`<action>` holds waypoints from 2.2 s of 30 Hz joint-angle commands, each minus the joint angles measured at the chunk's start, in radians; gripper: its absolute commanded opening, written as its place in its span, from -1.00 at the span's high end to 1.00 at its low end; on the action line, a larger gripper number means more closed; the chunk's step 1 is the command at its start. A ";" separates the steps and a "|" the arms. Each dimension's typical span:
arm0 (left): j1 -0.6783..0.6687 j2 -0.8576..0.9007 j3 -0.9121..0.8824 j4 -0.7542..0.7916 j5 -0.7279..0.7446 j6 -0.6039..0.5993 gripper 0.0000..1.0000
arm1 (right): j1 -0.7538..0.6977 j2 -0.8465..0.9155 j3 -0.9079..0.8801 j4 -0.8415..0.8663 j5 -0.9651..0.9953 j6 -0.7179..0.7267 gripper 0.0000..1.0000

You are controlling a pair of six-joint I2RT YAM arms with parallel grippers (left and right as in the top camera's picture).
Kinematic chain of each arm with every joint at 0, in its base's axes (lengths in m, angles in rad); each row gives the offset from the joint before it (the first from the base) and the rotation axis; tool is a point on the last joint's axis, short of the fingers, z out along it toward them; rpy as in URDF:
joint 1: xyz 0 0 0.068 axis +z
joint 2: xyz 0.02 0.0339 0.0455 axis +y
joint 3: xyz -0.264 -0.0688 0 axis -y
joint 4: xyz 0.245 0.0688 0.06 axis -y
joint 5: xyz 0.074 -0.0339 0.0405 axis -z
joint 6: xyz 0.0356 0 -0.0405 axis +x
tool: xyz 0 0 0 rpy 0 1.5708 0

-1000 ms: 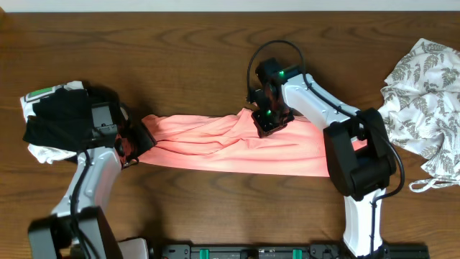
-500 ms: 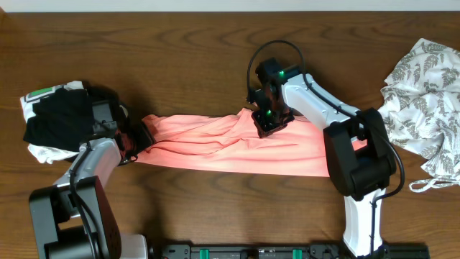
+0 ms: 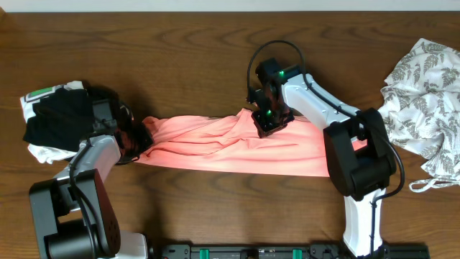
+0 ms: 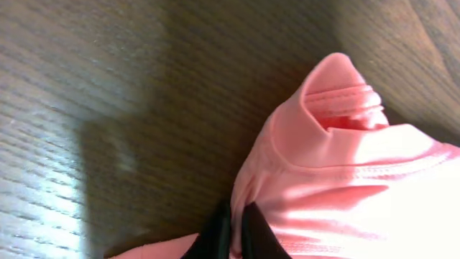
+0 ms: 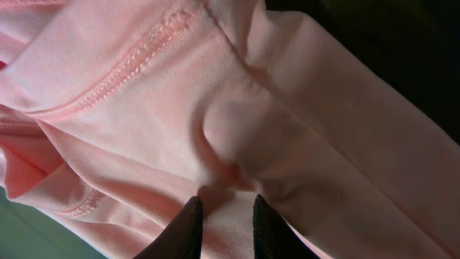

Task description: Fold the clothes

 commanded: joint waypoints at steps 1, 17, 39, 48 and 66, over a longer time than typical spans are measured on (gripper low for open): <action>0.000 0.035 -0.027 -0.030 0.005 0.005 0.88 | -0.014 0.018 -0.006 0.002 -0.001 0.013 0.57; 0.000 -0.142 -0.026 -0.078 -0.074 0.005 0.88 | -0.014 0.004 0.009 0.002 -0.002 0.013 0.62; -0.009 -0.409 -0.025 -0.402 -0.204 -0.005 -0.57 | -0.014 0.004 0.009 0.028 -0.001 0.012 0.57; -0.074 -0.359 -0.037 -0.423 -0.288 -0.005 -0.11 | -0.014 0.004 0.009 0.029 -0.001 0.013 0.57; -0.221 -0.121 -0.037 -0.412 -0.449 -0.006 -0.13 | -0.014 0.004 0.009 0.029 -0.001 0.013 0.56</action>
